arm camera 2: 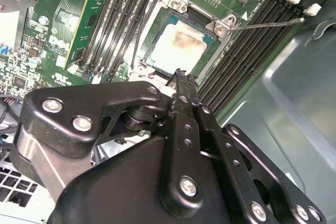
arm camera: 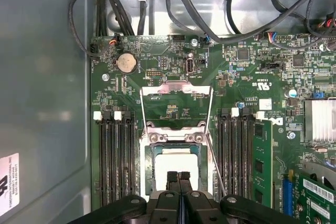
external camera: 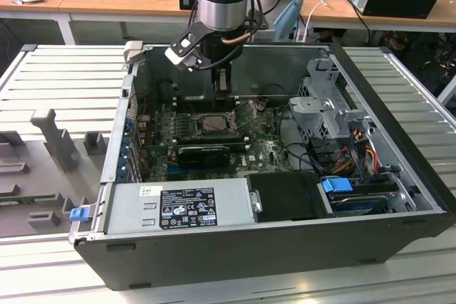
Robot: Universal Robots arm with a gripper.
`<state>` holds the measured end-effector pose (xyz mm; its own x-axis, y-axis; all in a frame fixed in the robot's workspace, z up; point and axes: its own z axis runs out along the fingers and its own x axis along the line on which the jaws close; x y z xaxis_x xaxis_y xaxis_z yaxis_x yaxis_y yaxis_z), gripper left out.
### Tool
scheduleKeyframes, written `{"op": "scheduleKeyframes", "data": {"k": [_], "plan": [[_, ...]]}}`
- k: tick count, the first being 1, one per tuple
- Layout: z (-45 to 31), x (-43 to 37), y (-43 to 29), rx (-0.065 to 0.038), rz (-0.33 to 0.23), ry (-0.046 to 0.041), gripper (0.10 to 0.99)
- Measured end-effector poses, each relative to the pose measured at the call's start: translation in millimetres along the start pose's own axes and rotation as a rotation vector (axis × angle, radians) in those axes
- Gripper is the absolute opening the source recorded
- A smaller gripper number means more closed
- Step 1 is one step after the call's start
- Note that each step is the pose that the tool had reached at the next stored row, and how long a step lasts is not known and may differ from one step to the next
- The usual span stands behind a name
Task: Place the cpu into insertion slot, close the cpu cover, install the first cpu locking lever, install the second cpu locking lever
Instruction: 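Close the cpu cover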
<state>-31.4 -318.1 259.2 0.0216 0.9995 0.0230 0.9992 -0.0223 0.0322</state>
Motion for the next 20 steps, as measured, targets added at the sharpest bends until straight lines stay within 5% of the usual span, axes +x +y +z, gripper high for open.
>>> {"op": "scheduleKeyframes", "data": {"k": [6, 12, 20], "plan": [[-10.5, 0.9, 0.7, 0.0, 0.0, 0.0001, 0.106], [-9.8, 2.0, 25.5, 0.0, -0.007, 0.0002, 0.106], [-5.0, 2.6, 48.8, 0.002, -0.069, 0.0021, 0.106]]}}
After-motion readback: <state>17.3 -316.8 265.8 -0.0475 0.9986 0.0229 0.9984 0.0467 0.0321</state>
